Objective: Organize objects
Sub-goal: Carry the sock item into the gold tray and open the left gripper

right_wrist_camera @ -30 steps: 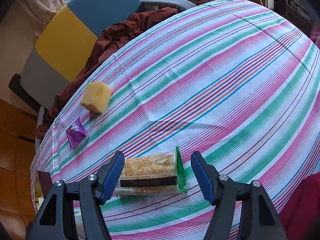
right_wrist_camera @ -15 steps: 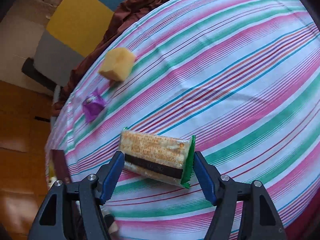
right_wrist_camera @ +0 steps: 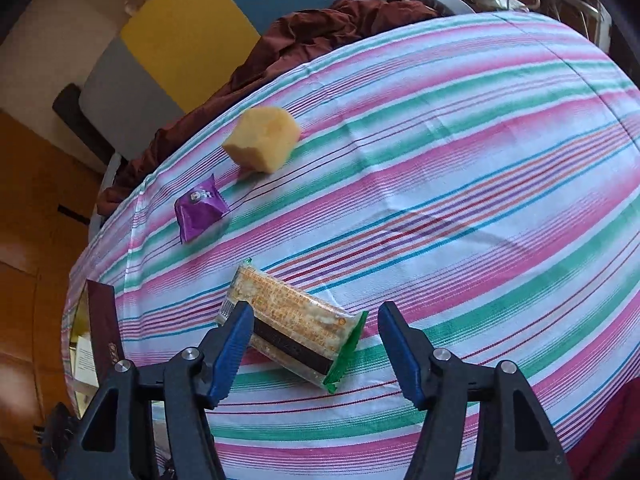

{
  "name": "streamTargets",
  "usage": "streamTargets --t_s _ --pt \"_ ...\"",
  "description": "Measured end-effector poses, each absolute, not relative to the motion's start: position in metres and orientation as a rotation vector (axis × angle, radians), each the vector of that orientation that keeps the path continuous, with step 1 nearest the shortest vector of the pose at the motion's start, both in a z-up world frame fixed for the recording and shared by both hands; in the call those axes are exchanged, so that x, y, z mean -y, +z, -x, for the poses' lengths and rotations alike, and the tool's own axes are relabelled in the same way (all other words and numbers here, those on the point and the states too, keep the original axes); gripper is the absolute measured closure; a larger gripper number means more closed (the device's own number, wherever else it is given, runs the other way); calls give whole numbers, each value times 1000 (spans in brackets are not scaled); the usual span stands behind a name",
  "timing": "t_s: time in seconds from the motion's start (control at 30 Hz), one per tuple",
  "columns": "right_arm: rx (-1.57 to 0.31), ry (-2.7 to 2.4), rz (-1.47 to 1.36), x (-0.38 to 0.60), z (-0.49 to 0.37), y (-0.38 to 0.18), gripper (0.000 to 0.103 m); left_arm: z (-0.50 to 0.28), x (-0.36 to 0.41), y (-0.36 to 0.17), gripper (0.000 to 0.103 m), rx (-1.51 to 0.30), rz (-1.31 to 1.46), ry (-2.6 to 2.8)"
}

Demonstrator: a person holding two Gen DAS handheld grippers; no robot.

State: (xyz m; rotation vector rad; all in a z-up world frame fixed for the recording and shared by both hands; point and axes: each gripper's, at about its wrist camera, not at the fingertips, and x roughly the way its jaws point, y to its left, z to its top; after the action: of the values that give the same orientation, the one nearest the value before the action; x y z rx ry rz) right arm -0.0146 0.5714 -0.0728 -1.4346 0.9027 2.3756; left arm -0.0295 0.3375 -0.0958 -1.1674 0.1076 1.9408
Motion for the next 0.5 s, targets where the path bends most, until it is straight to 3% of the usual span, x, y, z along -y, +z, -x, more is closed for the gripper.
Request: streamTargets --t_s 0.13,0.33,0.5 --pt "-706 2470 1486 -549 25 -69 20 30 -337 -96 52 -106 1170 1938" --pt "-249 2502 1678 -510 53 -81 20 31 -337 -97 52 -96 1175 1927" --pt "-127 2422 1801 -512 72 -102 21 31 -337 -97 52 -93 1174 1929"
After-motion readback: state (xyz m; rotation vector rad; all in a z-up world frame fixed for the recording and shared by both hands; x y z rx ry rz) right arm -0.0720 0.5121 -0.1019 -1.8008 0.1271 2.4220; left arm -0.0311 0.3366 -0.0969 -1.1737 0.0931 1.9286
